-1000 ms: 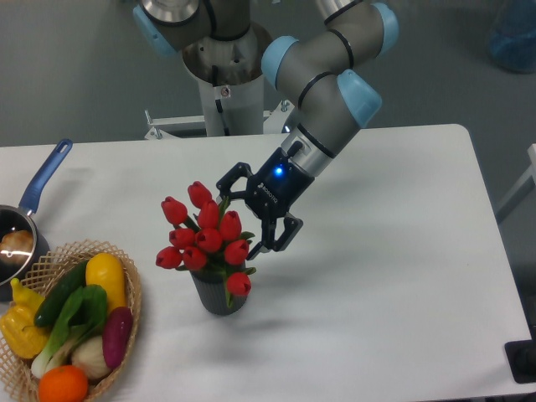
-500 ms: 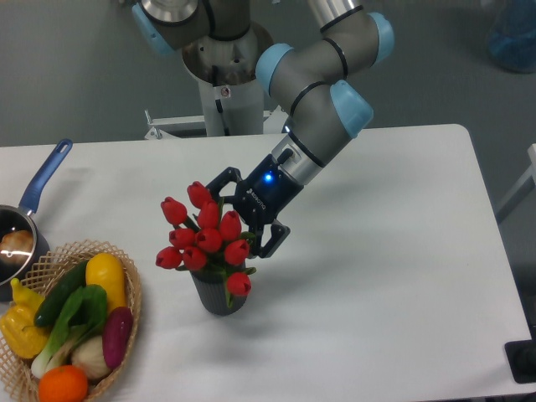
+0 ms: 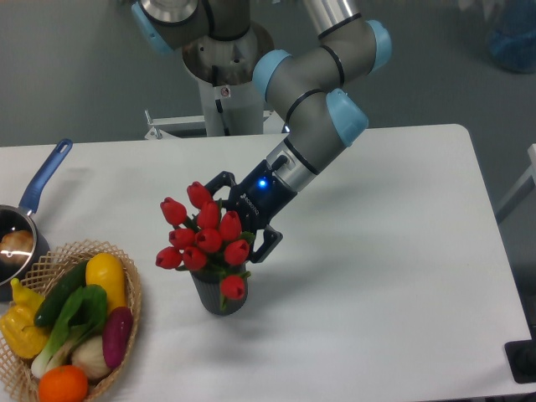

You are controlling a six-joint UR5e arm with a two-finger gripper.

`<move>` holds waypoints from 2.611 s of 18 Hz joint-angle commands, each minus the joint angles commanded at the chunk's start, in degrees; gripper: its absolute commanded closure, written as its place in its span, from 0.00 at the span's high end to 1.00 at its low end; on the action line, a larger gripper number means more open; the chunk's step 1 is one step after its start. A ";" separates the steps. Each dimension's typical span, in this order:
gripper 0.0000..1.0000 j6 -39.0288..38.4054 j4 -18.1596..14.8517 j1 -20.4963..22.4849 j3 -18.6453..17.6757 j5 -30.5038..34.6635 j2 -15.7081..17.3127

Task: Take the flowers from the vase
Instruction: 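Close the gripper on the tulip stems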

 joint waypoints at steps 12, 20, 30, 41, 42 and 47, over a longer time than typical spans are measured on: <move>1.00 0.09 0.00 0.35 0.97 0.00 -0.09; 1.00 -0.09 -0.09 0.18 0.88 -1.41 -0.44; 0.60 -0.35 -0.09 0.88 0.88 -1.50 -0.26; 0.48 -0.35 -0.09 1.67 0.79 -1.84 -0.09; 0.48 -0.35 -0.09 1.84 0.79 -2.72 -0.09; 0.48 -0.35 -0.09 2.37 0.70 -5.45 0.17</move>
